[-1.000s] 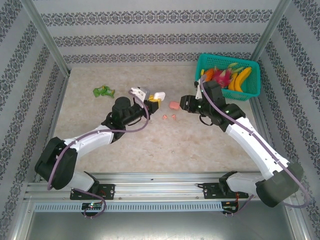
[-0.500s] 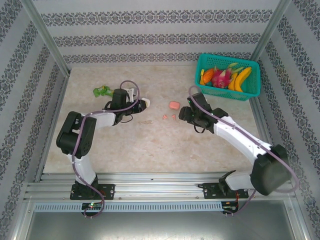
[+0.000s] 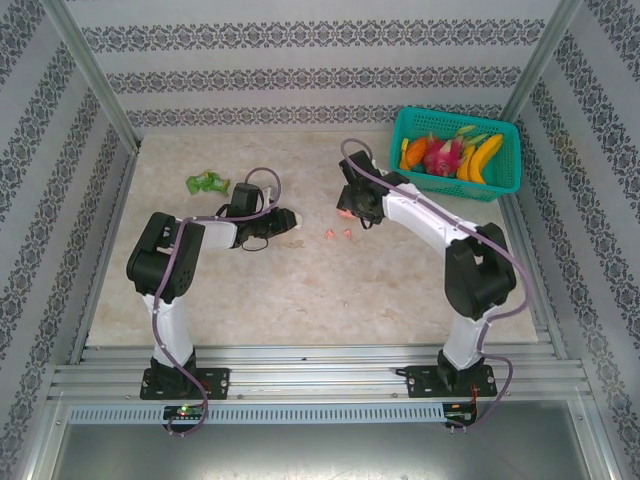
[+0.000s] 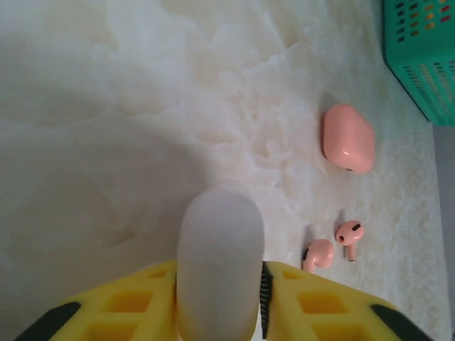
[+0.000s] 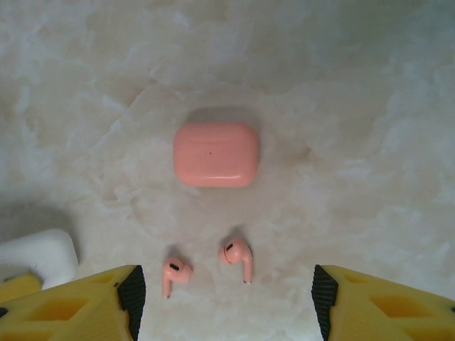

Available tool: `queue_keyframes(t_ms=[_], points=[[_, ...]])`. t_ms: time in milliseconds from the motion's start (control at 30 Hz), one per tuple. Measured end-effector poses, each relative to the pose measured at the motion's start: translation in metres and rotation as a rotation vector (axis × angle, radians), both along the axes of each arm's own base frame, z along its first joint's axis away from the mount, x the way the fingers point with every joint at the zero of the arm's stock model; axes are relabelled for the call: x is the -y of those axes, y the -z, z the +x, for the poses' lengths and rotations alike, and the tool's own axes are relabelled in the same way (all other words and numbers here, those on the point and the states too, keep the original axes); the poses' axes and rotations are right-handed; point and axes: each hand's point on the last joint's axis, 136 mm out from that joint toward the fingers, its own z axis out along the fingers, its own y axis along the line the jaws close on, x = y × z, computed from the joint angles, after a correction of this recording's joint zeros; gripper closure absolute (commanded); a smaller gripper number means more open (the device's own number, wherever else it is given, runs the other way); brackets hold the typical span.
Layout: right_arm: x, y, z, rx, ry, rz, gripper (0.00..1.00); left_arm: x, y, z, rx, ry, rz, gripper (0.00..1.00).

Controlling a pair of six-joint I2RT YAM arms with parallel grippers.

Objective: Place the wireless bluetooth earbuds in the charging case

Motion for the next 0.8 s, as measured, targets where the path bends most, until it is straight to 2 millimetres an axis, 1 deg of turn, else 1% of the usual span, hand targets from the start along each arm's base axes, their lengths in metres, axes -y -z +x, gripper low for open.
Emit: queue_keyframes(t_ms=[67,133,167,200,233,300,333,367,500,567,633,733,800], points=[[-0.004,0.005,0.01,-0.012,0.007,-0.013,0.32,-0.002,0.002,0.001,-0.014,-0.007,0.001,0.52],[-0.006,0.011,0.018,-0.026,0.014,-0.024,0.31,-0.004,0.0,0.004,-0.009,-0.012,0.0,0.46],[-0.008,0.014,0.021,-0.034,0.015,-0.03,0.29,-0.005,-0.002,0.006,-0.006,-0.016,-0.001,0.45],[-0.008,0.017,0.023,-0.041,0.019,-0.036,0.27,-0.007,-0.003,0.007,-0.005,-0.019,0.0,0.31],[-0.009,0.02,0.026,-0.047,0.025,-0.043,0.25,-0.009,-0.003,0.008,-0.001,-0.021,0.002,0.0],[-0.009,0.024,0.03,-0.062,0.037,-0.057,0.18,-0.009,-0.014,0.012,0.019,-0.02,-0.015,0.0],[-0.01,0.025,0.033,-0.067,0.041,-0.061,0.16,-0.011,-0.018,0.013,0.029,-0.025,-0.018,0.0],[-0.011,0.026,0.037,-0.07,0.044,-0.069,0.12,-0.014,-0.022,0.015,0.036,-0.035,-0.012,0.0],[-0.017,0.032,0.051,-0.081,0.05,-0.084,0.1,-0.032,-0.033,0.017,0.046,-0.073,0.024,0.0],[-0.02,0.036,0.058,-0.088,0.051,-0.092,0.09,-0.04,-0.047,0.017,0.07,-0.088,0.05,0.0],[-0.021,0.042,0.062,-0.101,0.053,-0.102,0.09,-0.048,-0.067,0.018,0.11,-0.105,0.081,0.0],[-0.019,0.051,0.067,-0.125,0.061,-0.115,0.1,-0.06,-0.11,0.024,0.203,-0.149,0.129,0.0],[-0.016,0.058,0.068,-0.144,0.07,-0.123,0.11,-0.071,-0.143,0.028,0.279,-0.199,0.159,0.0]])
